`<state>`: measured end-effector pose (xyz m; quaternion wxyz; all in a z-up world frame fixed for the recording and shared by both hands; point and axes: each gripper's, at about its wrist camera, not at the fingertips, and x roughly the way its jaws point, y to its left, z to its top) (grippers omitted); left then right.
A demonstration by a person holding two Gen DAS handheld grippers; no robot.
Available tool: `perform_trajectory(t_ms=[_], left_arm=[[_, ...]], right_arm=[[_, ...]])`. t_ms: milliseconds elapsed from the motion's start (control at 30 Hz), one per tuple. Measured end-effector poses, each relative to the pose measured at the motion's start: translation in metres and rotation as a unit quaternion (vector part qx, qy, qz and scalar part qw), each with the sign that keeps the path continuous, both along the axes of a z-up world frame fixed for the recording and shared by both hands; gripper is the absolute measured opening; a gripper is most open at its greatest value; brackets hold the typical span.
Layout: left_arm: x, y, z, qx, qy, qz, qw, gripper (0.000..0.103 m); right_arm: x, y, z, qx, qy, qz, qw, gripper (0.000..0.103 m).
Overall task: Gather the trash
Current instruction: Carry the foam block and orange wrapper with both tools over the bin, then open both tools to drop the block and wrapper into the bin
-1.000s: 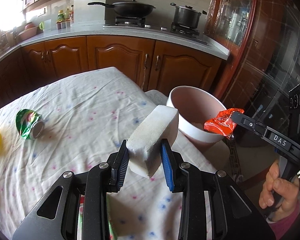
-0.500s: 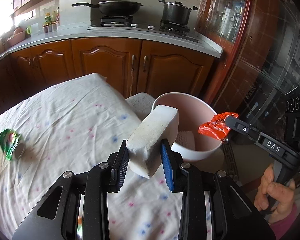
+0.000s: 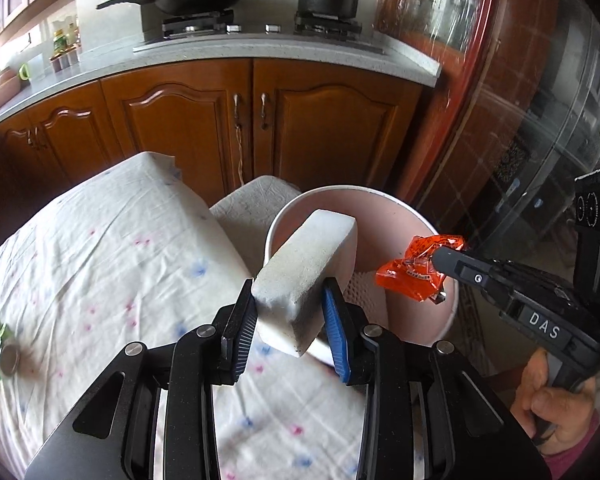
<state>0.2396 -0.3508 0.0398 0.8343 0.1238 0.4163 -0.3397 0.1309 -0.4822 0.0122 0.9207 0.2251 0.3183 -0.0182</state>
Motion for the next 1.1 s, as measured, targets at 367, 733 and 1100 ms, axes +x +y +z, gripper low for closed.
perform_trajectory(t_ms=[367, 733, 1100], left_arm=[[0.008, -0.031, -0.024, 0.047, 0.01, -0.016, 0.9987, 0.054], [0.005, -0.029, -0.025, 0.053, -0.002, -0.012, 0.9985, 0.064], [0.0, -0.003, -0.018, 0.039, -0.004, 0.005, 0.9992, 0.068]], right_arm=[[0.017, -0.018, -0.021, 0.018, 0.047, 0.006, 0.999, 0.022], [0.012, -0.025, -0.022, 0.038, 0.035, 0.0, 0.999, 0.046], [0.003, -0.016, -0.015, 0.035, 0.025, 0.002, 0.999, 0.049]])
